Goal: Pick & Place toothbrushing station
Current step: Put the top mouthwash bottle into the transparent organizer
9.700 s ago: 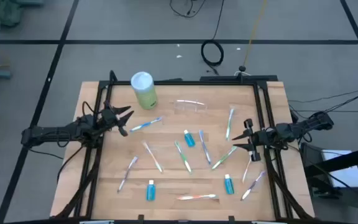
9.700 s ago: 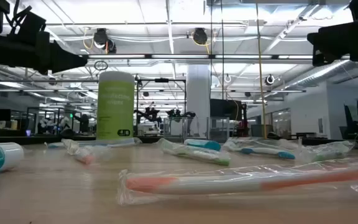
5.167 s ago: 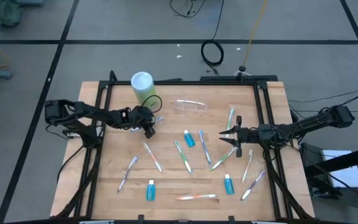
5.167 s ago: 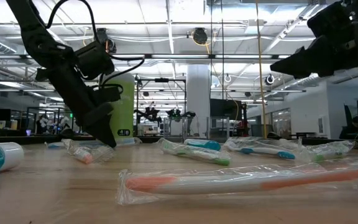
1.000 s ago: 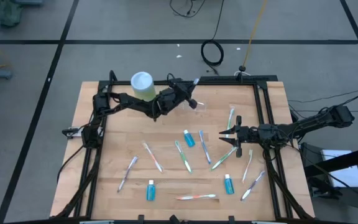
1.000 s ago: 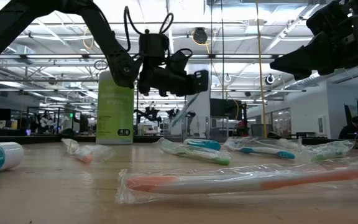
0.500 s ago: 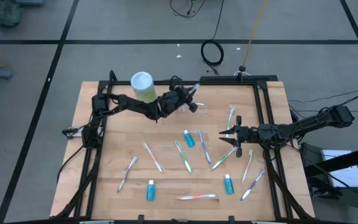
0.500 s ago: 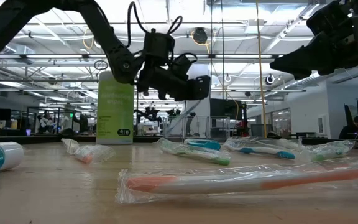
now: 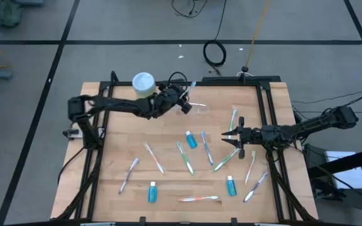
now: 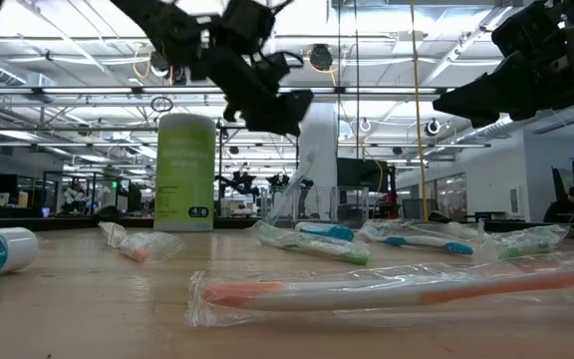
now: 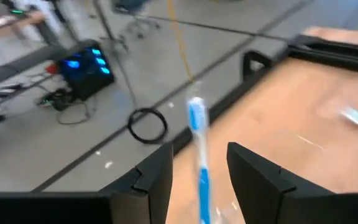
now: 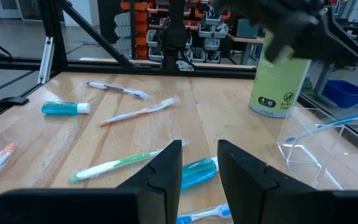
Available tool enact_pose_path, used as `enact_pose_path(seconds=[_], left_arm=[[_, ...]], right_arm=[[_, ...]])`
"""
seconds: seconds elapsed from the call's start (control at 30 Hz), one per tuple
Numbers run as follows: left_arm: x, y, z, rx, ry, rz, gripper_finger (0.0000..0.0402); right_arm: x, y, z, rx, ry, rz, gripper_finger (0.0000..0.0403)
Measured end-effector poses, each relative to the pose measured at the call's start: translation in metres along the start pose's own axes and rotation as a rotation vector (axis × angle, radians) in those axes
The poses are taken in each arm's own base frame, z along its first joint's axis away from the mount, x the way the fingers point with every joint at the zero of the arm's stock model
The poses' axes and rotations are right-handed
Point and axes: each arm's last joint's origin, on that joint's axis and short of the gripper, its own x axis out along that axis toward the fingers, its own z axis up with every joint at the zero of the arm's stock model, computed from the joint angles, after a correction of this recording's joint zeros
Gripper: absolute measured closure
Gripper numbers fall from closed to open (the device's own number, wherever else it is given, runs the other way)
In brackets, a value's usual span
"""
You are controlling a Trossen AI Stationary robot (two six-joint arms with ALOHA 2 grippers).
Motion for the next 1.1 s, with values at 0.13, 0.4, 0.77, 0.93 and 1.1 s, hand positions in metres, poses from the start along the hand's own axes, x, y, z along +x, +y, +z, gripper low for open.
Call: enact_pose_path(seconds=[0.13, 0.4, 0.77, 0.93, 1.1], left_arm=[[-0.034, 0.009, 0.007, 0.068, 0.143, -0.115, 0.0243], [-0.103, 0.033, 0.009, 0.138, 0.388, -0.245, 0.0243], [-0.165, 0.038, 0.009, 0.056, 0.403, -0.308, 0.0243], [-0.175, 0.033, -0.014, 0.011, 0.424, -0.293, 0.0243], [-0.181, 0.026, -0.032, -0.063, 0.450, -0.290, 0.0243]], right_arm=[[0.000, 0.000, 0.000, 0.000, 0.000, 0.000, 0.0307], [0.000, 0.000, 0.000, 0.004, -0.003, 0.001, 0.0307], [0.000, 0.000, 0.001, -0.052, -0.011, 0.000, 0.0307], [0.000, -0.001, 0.006, -0.158, -0.057, -0.036, 0.0308], [-0.004, -0.009, 0.030, -0.227, -0.281, -0.192, 0.0308]])
